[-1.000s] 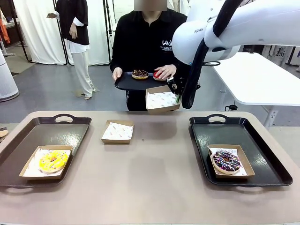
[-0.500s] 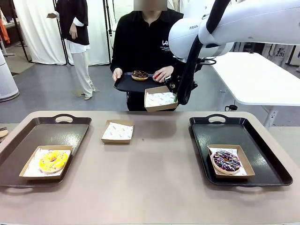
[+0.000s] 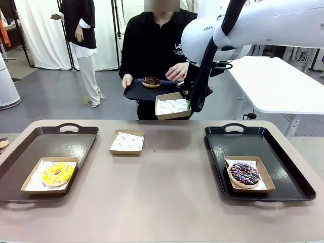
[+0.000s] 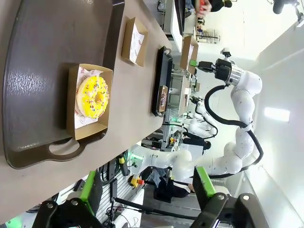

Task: Individually package the donuts and arrange them on the tray.
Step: Place the picked Paper togo box on the Handle tray while simultaneously picking up another Paper togo box from the table with the other hand.

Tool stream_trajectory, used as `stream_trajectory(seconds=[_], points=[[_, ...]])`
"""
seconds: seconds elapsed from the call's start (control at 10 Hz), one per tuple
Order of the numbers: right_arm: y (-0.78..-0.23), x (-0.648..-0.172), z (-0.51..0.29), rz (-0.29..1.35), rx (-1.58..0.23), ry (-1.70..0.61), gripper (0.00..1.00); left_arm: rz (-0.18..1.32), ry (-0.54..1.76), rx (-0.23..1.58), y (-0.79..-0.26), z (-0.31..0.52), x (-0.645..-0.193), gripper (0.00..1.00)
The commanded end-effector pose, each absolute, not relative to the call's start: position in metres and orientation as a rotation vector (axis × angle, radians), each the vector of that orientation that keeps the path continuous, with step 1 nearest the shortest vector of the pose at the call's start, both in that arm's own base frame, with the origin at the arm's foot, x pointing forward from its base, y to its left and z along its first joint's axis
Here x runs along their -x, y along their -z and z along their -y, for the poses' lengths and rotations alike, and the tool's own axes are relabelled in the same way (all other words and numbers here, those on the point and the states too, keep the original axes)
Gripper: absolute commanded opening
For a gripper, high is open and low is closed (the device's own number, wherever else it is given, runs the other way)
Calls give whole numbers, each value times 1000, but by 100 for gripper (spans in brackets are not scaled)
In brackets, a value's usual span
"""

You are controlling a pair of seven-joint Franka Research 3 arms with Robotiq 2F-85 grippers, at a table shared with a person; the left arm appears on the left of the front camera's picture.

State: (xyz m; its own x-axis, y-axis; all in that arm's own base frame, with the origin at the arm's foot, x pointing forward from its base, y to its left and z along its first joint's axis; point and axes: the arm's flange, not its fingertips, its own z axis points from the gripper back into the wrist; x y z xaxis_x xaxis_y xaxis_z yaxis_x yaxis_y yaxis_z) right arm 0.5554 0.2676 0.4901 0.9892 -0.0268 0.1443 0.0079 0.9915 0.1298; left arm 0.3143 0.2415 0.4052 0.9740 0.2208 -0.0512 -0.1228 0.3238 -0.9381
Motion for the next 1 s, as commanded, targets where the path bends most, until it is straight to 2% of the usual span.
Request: stream_trajectory(seconds=[0.0,0.9], points=[[-489,-551,-265,151,-127,19,0,98,-228,1228,-406,-243,-312,100],[-489,-551,-265,151,-127,19,0,98,-228,1228,-406,-243,-312,100]])
